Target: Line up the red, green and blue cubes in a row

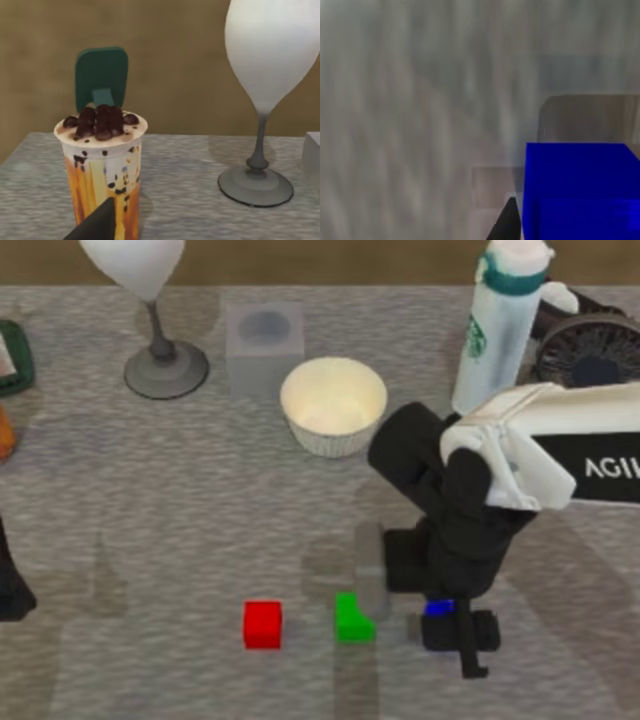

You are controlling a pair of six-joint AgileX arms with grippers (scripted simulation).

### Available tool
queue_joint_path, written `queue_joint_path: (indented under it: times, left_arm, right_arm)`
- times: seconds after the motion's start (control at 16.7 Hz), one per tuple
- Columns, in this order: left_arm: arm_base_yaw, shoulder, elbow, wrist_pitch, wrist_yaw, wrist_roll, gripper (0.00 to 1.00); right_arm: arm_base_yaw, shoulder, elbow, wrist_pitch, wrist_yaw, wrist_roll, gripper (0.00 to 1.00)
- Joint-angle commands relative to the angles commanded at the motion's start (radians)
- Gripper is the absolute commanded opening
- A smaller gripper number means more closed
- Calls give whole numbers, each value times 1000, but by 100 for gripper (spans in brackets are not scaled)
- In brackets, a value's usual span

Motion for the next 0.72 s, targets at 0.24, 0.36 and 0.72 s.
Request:
queue_joint_path:
  times: [0.24,0.36,0.72]
  left_arm:
    - [0,0,0,0,0,0,100]
    - [0,0,0,0,0,0,100]
    - [0,0,0,0,0,0,100]
  right_arm:
    - [0,0,0,0,0,0,100]
    - [0,0,0,0,0,0,100]
    - [-2,-1,0,0,0,0,100]
